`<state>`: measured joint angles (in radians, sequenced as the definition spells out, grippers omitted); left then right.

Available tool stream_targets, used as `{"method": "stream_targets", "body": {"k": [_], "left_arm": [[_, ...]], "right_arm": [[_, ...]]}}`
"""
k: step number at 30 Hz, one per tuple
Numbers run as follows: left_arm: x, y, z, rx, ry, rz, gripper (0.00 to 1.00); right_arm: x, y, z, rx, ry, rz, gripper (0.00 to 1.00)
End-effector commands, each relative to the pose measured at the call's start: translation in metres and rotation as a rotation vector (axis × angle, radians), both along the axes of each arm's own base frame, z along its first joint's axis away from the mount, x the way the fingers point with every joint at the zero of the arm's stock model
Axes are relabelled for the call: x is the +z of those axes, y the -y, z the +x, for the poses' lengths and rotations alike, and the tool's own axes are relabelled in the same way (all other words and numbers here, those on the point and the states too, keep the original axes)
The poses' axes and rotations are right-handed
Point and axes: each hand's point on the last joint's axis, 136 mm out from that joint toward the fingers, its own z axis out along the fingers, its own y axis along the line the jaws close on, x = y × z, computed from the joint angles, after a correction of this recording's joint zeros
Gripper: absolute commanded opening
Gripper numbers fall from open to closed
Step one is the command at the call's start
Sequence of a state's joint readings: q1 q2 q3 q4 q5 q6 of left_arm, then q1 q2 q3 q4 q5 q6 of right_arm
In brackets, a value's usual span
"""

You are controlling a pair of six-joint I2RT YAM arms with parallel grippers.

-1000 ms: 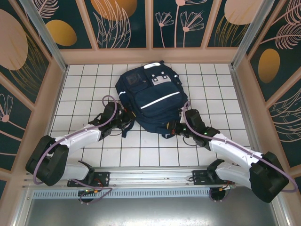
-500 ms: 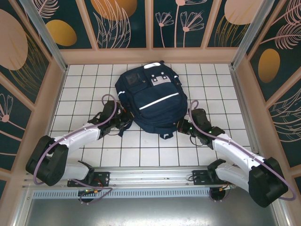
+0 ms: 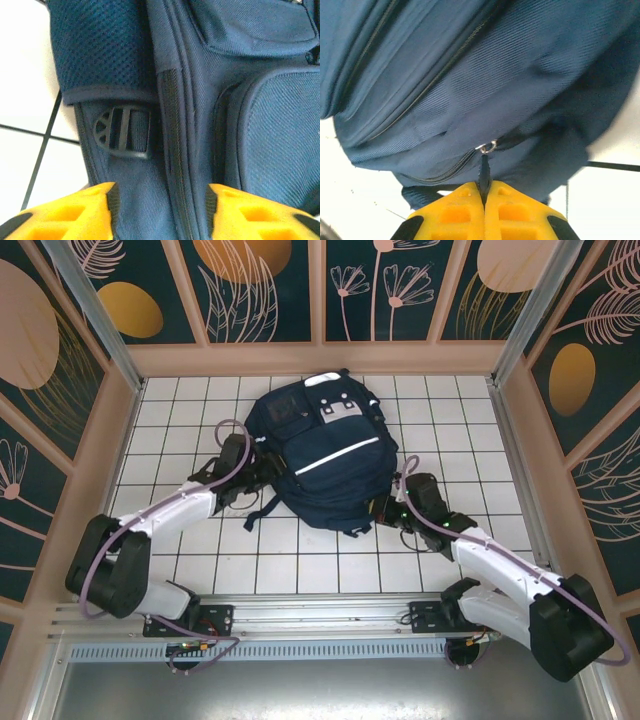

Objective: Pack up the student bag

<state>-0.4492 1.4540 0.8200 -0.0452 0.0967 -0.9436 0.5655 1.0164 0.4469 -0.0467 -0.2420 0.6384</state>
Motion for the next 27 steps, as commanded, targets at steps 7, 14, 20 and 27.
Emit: {"method": "stream_targets", "body": {"k": [7,14,20,27], "left_arm": [[0.031,-0.028,0.017,0.087,-0.001,0.062,0.65],[0.04,-0.05,-0.029,0.149,-0.051,0.039,0.68],[0.011,-0.04,-0.073,0.138,-0.164,-0.123,0.66],[0.002,-0.027,-0.077,0.131,-0.191,-0.237,0.64]], "right_arm": [[0.051,-0.088,-0.019,0.233,0.037,0.175,0.0],[0.066,-0.134,-0.02,0.335,0.062,0.17,0.0],[0.072,-0.167,-0.015,0.396,0.067,0.19,0.0],[0.066,-0.192,-0.018,0.448,0.048,0.18,0.0]]}}
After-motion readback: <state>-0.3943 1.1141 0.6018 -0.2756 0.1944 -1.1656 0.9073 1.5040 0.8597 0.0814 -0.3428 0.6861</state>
